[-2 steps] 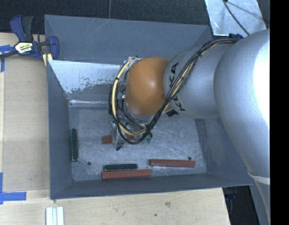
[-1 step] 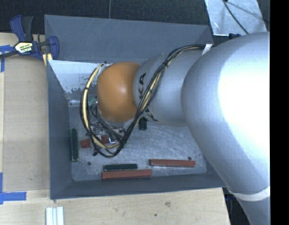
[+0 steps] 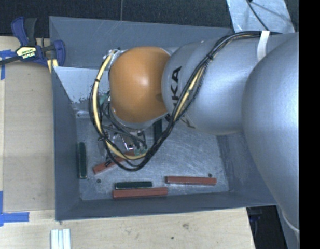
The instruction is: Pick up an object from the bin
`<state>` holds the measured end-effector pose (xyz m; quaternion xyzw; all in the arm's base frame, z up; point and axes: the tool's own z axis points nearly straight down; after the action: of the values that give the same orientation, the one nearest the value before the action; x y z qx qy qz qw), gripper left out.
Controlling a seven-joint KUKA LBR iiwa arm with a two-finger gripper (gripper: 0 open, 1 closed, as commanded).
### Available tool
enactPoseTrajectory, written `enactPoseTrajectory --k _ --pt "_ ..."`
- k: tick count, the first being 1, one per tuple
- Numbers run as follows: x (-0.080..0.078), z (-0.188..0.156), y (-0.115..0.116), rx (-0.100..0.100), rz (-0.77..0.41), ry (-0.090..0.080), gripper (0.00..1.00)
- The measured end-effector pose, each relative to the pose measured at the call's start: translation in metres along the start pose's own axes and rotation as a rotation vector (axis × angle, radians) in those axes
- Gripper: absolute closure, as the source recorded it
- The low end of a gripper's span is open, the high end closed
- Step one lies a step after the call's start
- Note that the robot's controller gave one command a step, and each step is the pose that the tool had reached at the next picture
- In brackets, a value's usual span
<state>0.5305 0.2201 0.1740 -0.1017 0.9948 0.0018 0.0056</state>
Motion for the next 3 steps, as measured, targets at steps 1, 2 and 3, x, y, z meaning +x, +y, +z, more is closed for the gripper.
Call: enactPoseTrajectory --k 1,2,3 --pt "0.045 0.035 0.013 0.002 -0.080 0.014 1.00" --pt "0.043 0.034 0.012 0.001 -0.077 0.009 0.00" --pt "0.005 0.107 -0.054 0.004 -0.071 0.011 0.00"
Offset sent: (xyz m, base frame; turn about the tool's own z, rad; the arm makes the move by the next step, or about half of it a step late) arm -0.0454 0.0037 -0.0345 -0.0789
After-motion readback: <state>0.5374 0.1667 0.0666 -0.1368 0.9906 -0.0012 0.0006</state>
